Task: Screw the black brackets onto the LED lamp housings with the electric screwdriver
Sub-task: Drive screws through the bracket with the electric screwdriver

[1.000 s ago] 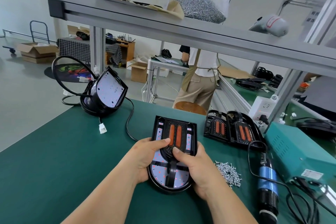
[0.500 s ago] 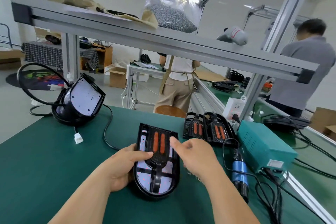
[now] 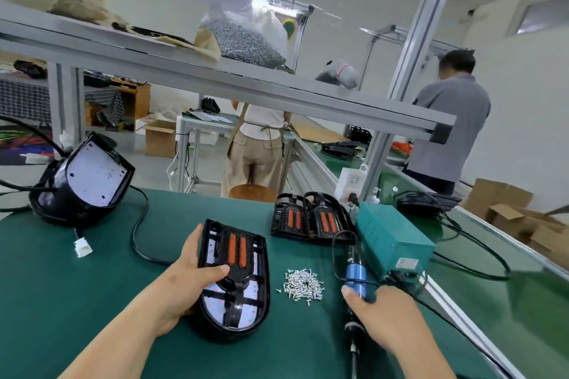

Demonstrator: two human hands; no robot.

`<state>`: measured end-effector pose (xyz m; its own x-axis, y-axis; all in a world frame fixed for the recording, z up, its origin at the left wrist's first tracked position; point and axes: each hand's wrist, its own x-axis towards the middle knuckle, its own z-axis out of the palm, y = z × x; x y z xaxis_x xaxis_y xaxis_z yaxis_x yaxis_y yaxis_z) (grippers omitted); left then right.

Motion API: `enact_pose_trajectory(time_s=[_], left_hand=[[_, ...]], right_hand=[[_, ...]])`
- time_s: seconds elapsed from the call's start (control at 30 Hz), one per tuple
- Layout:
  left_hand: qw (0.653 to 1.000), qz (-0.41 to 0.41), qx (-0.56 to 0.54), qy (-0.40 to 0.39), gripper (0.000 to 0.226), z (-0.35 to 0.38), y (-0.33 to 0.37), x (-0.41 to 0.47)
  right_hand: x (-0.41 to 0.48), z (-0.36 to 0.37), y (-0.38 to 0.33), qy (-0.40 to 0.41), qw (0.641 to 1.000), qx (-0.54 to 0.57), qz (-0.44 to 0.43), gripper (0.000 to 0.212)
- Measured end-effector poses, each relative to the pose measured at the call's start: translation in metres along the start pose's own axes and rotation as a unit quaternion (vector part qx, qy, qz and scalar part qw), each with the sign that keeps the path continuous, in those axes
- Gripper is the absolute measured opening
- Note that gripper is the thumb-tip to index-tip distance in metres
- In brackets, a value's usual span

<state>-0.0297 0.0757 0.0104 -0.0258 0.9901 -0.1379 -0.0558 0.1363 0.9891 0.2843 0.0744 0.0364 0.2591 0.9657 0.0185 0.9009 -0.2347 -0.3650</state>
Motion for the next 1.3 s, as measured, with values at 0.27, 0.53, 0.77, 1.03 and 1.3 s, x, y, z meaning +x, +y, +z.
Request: enact_pose_trajectory(time_s=[0.27,0.53,0.77,1.03,1.3], left_hand=[[0.996,0.0,0.083,-0.033,0.096,0.004,0.002,-0.02],[0.994,-0.027,0.106,0.002,0.098,0.002,-0.002,-0.022],[0.991,-0.044,0.124,0.022,0.097,0.002,0.001,-0.023],[0.981,-0.058,0.176,0.055,0.1,0.014,0.007,-0.032],[0.951,-0.07,0.294,0.06,0.094,0.02,0.031,-0.056]], right_hand=[[0.011,0.017,-0.018,-0.029,0.994,0.096,0.045,0.04],[0.009,0.018,-0.019,0.011,0.969,0.224,0.105,0.023],[0.0,0.001,-0.025,0.0,0.829,0.552,0.091,0.015],[0.007,-0.047,-0.061,0.022,0.437,0.898,0.04,0.024],[0.021,0.013,-0.054,0.014,0.421,0.899,0.122,0.025]])
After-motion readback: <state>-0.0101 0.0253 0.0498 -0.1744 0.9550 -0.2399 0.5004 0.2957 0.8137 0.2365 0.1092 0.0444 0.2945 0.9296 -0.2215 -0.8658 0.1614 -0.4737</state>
